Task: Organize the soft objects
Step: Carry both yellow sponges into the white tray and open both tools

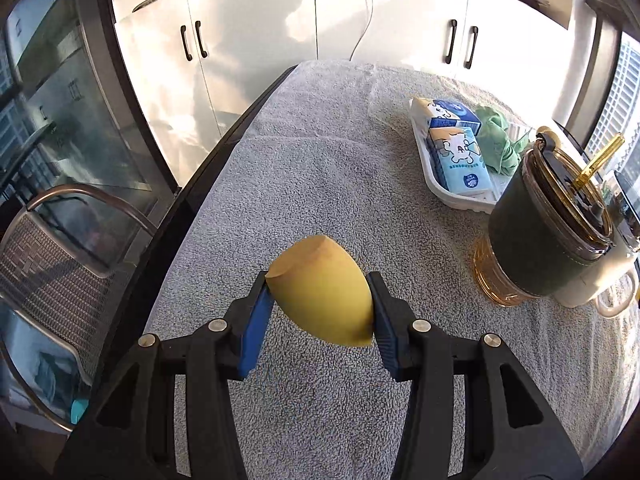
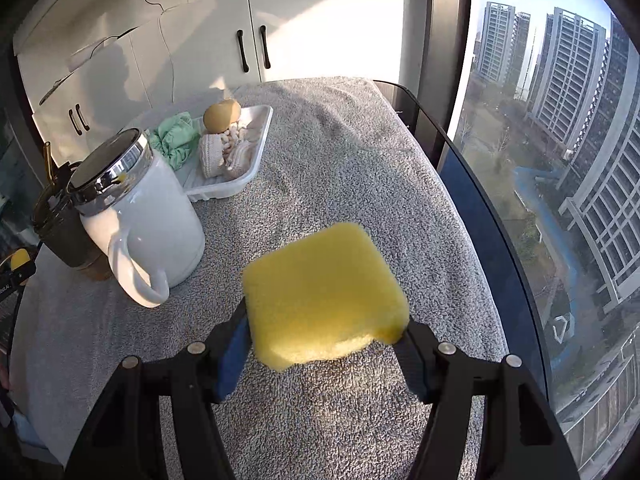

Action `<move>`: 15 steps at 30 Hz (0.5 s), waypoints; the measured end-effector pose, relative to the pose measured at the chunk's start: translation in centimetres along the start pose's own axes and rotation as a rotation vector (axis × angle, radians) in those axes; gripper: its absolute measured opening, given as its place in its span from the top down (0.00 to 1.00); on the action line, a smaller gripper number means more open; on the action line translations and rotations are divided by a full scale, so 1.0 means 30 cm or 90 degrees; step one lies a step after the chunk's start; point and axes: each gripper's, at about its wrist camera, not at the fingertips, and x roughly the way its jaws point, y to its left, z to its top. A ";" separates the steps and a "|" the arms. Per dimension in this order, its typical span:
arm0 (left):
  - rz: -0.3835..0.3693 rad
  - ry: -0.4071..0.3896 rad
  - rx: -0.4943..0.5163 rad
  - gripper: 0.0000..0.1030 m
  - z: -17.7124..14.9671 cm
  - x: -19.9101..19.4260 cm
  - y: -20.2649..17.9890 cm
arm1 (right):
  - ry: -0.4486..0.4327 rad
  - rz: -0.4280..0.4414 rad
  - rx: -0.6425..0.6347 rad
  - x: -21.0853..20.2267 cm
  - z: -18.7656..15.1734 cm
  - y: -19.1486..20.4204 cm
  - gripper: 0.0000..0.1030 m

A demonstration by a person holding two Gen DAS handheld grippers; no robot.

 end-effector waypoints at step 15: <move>-0.021 -0.008 -0.009 0.57 0.236 0.184 0.050 | 0.006 -0.003 0.019 0.152 0.211 -0.052 0.35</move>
